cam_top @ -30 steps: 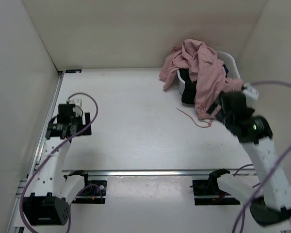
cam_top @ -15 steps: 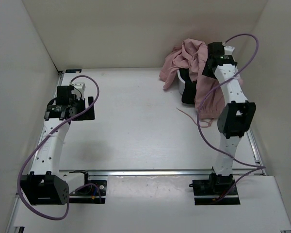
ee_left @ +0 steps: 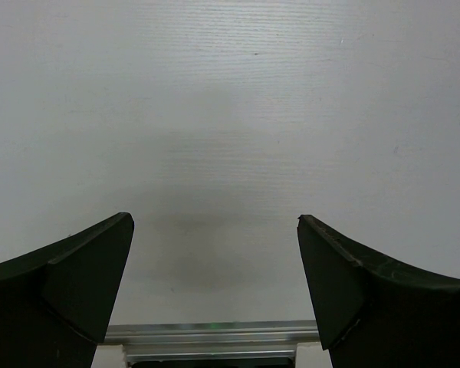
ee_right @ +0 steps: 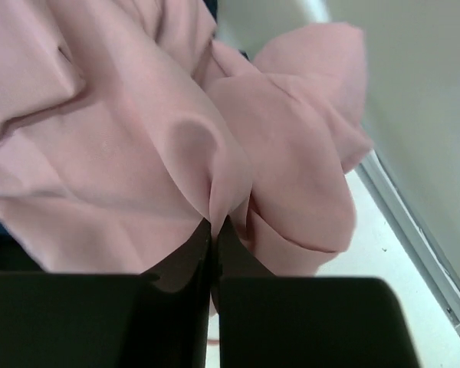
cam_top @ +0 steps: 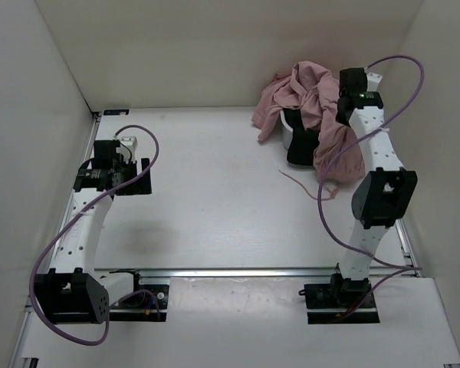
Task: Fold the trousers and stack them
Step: Grab the trousers from the pile
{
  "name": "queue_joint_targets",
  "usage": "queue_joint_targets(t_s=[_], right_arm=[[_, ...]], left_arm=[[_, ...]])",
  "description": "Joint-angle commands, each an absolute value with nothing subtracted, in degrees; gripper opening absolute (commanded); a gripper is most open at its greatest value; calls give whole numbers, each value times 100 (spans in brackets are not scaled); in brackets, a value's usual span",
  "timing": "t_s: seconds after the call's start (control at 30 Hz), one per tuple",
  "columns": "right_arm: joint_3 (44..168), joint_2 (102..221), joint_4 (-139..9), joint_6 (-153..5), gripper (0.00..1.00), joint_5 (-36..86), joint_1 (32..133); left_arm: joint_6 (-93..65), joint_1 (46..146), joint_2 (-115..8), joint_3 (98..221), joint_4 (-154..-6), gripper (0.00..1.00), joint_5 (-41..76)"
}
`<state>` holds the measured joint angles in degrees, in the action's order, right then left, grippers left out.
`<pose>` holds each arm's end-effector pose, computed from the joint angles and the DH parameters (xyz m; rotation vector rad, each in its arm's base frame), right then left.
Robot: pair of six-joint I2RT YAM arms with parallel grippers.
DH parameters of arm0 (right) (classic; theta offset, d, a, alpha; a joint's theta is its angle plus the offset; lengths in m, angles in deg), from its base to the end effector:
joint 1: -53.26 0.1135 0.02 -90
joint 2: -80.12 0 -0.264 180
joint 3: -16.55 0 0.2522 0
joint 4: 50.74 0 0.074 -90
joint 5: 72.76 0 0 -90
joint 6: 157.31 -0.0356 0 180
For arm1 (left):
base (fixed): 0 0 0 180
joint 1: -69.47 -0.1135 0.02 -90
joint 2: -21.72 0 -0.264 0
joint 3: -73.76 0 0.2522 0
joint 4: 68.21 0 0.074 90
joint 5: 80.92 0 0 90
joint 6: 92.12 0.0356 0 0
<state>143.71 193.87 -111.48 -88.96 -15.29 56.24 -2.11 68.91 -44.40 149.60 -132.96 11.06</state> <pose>0.4425 0.0039 0.3372 0.6222 2.1935 -0.4570 0.2245 0.0010 0.3077 0.0016 2.5309 -0.0398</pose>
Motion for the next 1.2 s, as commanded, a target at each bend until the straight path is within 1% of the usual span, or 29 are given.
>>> queue_joint_targets(t_s=[0.0, 0.1, 0.17, 0.2, 0.27, 0.3, 0.33, 0.37, 0.4, 0.47, 0.5, 0.6, 0.7, 0.73, 0.8, 0.87, 0.93, 0.97, 1.0, 1.03, 1.07, 1.1, 1.13, 1.17], right_arm=[[14474, 18237, -10810, -8735, 0, -1493, 5703], [14641, 17541, -10467, -8454, 0, -950, 5949], [14816, 17190, -10204, -8234, 0, -275, 6256], [15113, 17188, -10037, -8173, 0, 582, 6397], [15570, 17301, -10036, -8040, 0, 1631, 6941], [16129, 17415, -10036, -7980, 0, 2193, 7161], [16396, 17660, -10036, -7979, 0, 3269, 7624], [16616, 17767, -9966, -7979, 0, 3680, 7907], [16880, 17855, -9791, -8057, 0, 3945, 8467], [16882, 17987, -9519, -8311, 0, 4280, 8936], [16795, 17987, -9143, -8461, 0, 4664, 9243], [16724, 18101, -8735, -9033, 0, 5089, 9483], [16426, 18102, -8883, -9095, 0, 5029, 9483], [16095, 18023, -8989, -9095, 0, 5029, 9483], [15750, 17953, -9243, -8991, 0, 4793, 9483], [15345, 17952, -9849, -8928, 0, 4318, 9326], [15047, 17952, -10314, -8928, 0, 4028, 8975], [14741, 17952, -10848, -8928, 9, 3879, 8686], [14590, 17952, -11140, -8928, 23, 3747, 8536], [14397, 18004, -11378, -8850, 41, 3458, 8377], [13986, 18005, -11746, -8779, 68, 3238, 8219], [13764, 17918, -11845, -8779, 88, 2940, 7948], [13518, 17847, -11846, -8779, 99, 2658, 7841], [13098, 17760, -11768, -8779, 99, 2264, 7761]], left_arm=[[-212, 6911, -4288, 15018, -13207, 100, 1066], [-212, 6911, -4226, 15158, -13207, 100, 785], [-212, 6911, -4165, 15228, -13207, 100, 610], [-212, 6911, -4164, 15316, -13207, 100, 609], [-212, 6798, -4112, 15456, -13207, 100, 460], [-212, 6797, -4112, 15519, -13207, 100, 459], [-212, 6701, -4060, 15580, -13207, 100, 399], [-212, 6613, -4059, 15642, -13260, 100, 320], [-212, 6613, -3998, 15755, -13260, 100, 319], [-212, 6455, -3937, 15879, -13260, 100, 257], [-212, 6359, -3875, 15993, -13260, 100, 205], [-212, 6235, -3743, 16204, -13260, 100, 4], [-212, 6182, -3681, 16275, -13260, 100, -121], [-212, 6182, -3620, 16336, -13260, 100, -121], [-212, 6182, -3620, 16337, -13260, 100, -121], [-212, 6182, -3620, 16284, -13260, 100, -59], [-212, 6182, -3620, 16057, -13260, 100, 142], [-212, 6182, -3620, 15986, -13260, 100, 143], [-212, 6182, -3620, 15915, -13312, 100, 221], [-212, 6182, -3620, 15836, -13313, 100, 283], [-212, 6182, -3620, 15670, -13374, 100, 336], [-212, 6182, -3620, 15582, -13374, 100, 415], [-212, 6182, -3620, 15485, -13435, 100, 494], [-212, 6182, -3672, 15319, -13505, 100, 651]])
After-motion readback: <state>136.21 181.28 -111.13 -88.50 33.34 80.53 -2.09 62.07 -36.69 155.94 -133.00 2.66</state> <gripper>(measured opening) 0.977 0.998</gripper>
